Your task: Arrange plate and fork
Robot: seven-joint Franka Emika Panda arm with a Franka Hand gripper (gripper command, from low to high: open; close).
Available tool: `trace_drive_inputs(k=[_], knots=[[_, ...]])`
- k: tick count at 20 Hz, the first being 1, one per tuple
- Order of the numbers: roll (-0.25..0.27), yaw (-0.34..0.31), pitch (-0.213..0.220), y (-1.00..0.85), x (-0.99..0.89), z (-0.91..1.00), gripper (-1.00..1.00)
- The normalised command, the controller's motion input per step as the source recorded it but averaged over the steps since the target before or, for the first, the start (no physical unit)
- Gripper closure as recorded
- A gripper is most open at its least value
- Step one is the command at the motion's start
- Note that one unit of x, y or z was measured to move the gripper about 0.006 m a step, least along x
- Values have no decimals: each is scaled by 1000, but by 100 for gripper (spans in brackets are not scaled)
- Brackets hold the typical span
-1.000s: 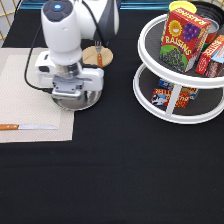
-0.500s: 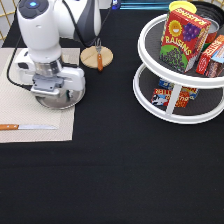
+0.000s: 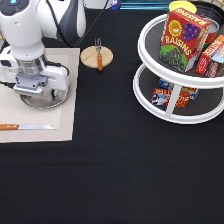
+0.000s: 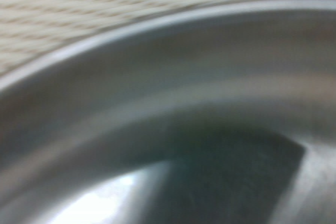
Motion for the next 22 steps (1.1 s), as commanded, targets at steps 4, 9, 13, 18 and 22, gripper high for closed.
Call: trace_drive_inputs(k=[4,9,13,18,22], knots=[[40,32,35,-946,7,0,-100],[62,4,40,-886,-76,0,-100],[44,1,56,-404,-25,79,-100],[-24,25,20,311,-158,802,-100],[-89,54,-68,587,-674,917,-100]])
